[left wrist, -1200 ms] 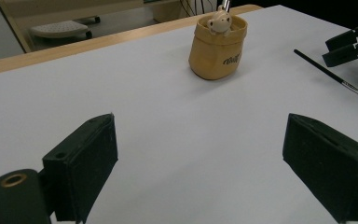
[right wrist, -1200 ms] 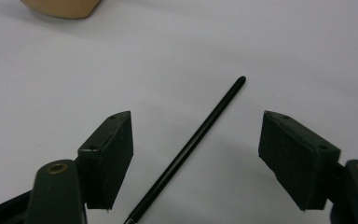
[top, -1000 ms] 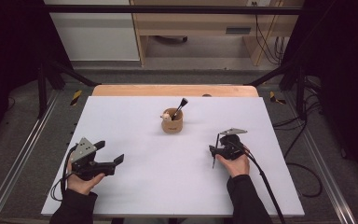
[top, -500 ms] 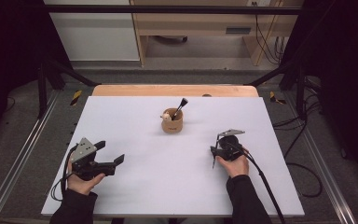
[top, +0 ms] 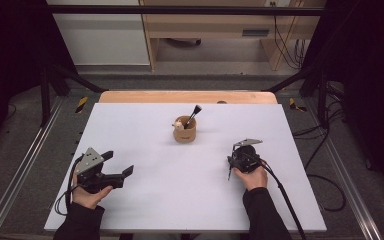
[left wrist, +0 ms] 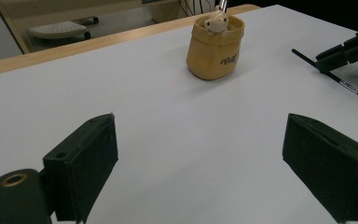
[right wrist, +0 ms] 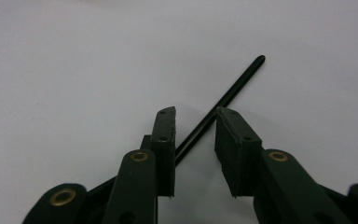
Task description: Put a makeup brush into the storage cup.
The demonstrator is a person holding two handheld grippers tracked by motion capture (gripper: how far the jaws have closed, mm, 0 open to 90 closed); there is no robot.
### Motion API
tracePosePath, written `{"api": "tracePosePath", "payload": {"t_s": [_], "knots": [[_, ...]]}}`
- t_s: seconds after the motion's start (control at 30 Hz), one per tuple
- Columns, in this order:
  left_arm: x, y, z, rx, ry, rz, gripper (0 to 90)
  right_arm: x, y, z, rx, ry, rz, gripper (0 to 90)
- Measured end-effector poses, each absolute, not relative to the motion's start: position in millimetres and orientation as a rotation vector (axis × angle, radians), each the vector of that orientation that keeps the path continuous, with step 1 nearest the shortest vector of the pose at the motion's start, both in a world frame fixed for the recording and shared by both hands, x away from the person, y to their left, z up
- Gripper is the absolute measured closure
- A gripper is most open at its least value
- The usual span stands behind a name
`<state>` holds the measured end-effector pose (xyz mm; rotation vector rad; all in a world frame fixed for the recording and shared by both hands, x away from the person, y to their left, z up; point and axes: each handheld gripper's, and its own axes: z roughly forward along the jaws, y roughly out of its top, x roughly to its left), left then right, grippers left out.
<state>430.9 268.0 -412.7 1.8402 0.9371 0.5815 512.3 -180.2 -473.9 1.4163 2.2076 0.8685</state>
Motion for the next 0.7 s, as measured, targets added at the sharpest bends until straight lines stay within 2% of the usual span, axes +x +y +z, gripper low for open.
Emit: {"api": "tracePosePath", "payload": {"t_s": [0.7], "knots": [[430.8,265.9,-413.1,1.848,0.929,0.581,9.7,512.1,-181.6,-472.7,1.404,2.229,0.850,81.4]]}}
